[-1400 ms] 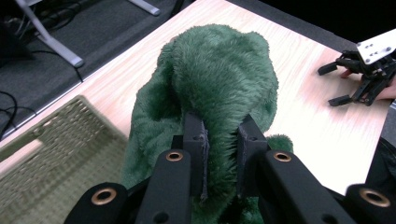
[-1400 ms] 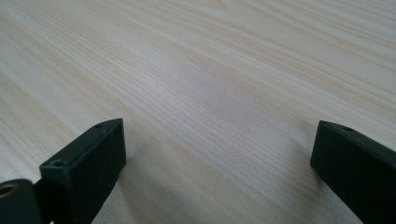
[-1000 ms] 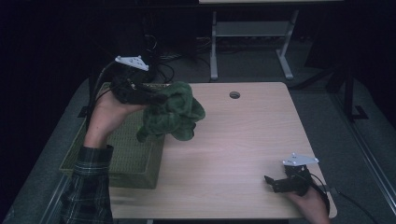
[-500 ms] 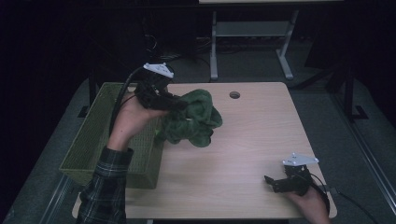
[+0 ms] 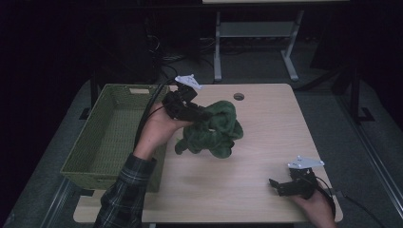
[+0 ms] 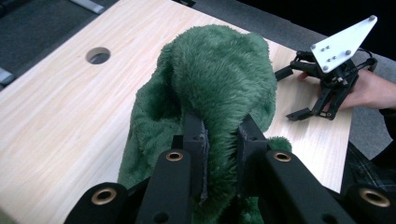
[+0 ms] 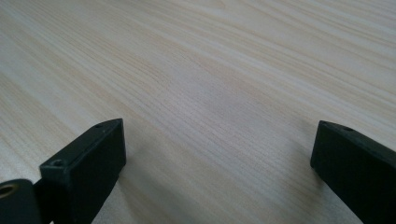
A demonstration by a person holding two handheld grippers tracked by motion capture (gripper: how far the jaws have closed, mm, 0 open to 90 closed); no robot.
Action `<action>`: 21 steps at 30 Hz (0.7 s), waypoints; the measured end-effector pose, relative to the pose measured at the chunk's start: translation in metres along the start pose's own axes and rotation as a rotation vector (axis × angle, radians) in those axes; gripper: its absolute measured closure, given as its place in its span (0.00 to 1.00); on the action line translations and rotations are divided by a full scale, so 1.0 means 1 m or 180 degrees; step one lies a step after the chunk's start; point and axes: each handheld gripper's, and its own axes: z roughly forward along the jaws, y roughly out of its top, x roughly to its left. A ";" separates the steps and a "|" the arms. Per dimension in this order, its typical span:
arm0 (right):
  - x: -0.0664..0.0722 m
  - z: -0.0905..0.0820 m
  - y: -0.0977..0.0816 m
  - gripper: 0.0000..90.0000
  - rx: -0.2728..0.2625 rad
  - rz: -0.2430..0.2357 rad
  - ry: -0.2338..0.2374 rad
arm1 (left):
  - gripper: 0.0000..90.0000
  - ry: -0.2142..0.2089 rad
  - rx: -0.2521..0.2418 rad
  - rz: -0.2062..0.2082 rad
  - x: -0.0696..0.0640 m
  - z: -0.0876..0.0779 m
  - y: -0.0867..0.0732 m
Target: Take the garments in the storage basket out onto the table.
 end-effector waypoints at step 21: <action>0.000 0.000 0.000 0.03 0.0000 -0.0001 -0.0003 | 0.86 -0.0227 0.0169 -0.0097 -0.020 0.081 -0.012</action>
